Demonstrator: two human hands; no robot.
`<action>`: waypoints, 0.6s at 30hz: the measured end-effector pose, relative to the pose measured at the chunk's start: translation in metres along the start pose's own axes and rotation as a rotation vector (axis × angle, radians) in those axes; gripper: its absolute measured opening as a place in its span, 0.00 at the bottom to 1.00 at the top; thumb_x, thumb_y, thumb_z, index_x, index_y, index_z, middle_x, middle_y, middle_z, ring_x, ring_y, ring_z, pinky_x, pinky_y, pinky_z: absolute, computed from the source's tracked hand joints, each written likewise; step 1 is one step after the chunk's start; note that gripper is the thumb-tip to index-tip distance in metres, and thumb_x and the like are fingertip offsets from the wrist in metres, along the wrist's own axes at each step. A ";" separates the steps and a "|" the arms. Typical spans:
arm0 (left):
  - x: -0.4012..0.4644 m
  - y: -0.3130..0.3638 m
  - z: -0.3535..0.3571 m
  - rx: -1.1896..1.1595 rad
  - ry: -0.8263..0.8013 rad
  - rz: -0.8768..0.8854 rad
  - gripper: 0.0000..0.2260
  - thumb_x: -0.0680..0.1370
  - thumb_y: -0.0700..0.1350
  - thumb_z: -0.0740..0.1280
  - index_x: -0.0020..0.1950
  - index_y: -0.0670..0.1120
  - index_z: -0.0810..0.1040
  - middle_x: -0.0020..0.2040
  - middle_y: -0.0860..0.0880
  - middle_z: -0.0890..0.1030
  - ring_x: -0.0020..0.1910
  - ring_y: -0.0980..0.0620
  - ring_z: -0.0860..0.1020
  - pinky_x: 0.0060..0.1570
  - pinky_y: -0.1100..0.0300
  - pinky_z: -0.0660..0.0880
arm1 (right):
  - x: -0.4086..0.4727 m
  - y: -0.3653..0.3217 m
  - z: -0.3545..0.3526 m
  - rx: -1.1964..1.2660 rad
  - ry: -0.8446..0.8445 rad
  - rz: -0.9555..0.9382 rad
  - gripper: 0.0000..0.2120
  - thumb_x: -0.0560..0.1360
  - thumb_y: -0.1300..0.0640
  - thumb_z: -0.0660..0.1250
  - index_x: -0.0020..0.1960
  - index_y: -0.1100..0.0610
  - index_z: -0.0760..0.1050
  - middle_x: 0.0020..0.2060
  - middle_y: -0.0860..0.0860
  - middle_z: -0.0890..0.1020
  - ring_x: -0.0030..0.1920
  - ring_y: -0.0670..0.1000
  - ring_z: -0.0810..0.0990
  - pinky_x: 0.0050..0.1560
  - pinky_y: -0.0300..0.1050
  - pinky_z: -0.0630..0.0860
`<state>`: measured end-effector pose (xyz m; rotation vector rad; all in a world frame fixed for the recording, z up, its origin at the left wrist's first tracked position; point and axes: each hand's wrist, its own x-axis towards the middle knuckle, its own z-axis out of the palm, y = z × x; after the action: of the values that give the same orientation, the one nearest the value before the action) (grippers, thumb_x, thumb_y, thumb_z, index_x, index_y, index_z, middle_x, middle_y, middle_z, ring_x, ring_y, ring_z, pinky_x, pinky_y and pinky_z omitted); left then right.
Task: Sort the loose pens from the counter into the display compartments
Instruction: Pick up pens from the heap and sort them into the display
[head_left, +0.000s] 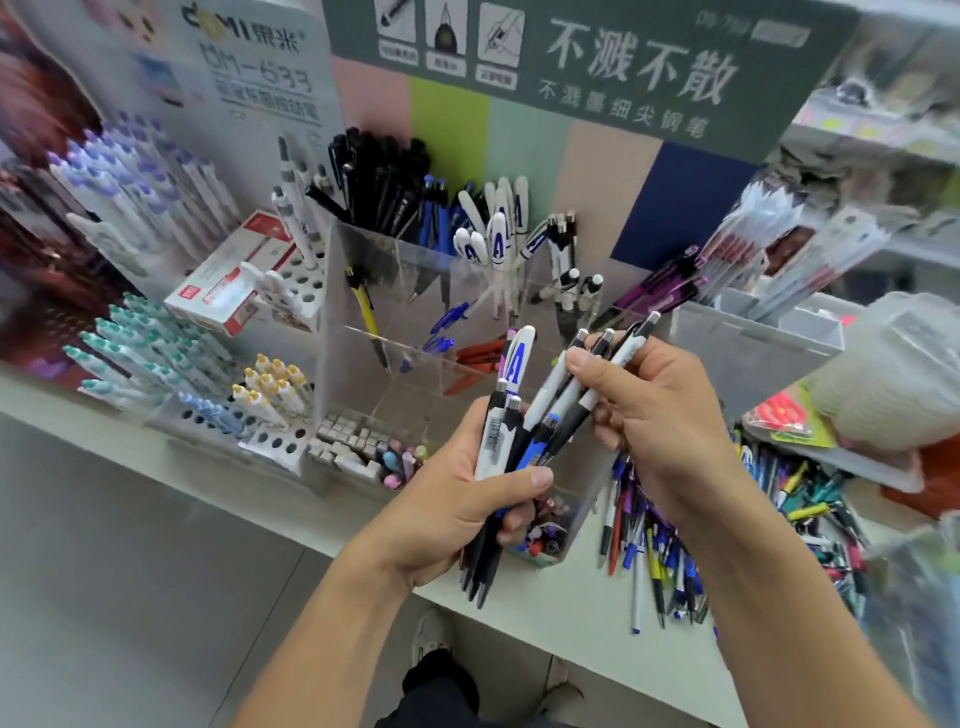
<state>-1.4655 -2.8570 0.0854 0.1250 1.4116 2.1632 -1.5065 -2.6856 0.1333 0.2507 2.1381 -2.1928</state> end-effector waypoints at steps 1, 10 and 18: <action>0.001 0.001 0.000 -0.006 -0.017 0.002 0.22 0.79 0.36 0.69 0.65 0.59 0.74 0.39 0.50 0.74 0.30 0.51 0.68 0.30 0.59 0.67 | 0.001 -0.003 -0.002 0.004 0.019 -0.016 0.04 0.78 0.63 0.70 0.44 0.60 0.79 0.31 0.58 0.72 0.23 0.45 0.66 0.21 0.36 0.64; 0.007 0.004 -0.002 -0.123 0.042 0.006 0.13 0.76 0.39 0.69 0.55 0.55 0.75 0.39 0.47 0.71 0.28 0.53 0.65 0.27 0.62 0.65 | 0.013 -0.068 -0.034 -0.003 0.255 -0.559 0.08 0.81 0.61 0.66 0.43 0.56 0.78 0.31 0.54 0.78 0.27 0.58 0.72 0.22 0.43 0.69; 0.011 0.008 0.001 -0.124 0.088 0.025 0.10 0.77 0.38 0.69 0.50 0.54 0.76 0.39 0.46 0.71 0.28 0.53 0.65 0.27 0.62 0.66 | 0.092 -0.065 -0.005 -0.478 0.097 -0.707 0.06 0.78 0.57 0.71 0.48 0.47 0.75 0.43 0.45 0.82 0.44 0.50 0.82 0.51 0.54 0.80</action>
<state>-1.4778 -2.8528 0.0904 0.0013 1.3255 2.2952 -1.6070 -2.6728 0.1822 -0.5116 3.0568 -1.8306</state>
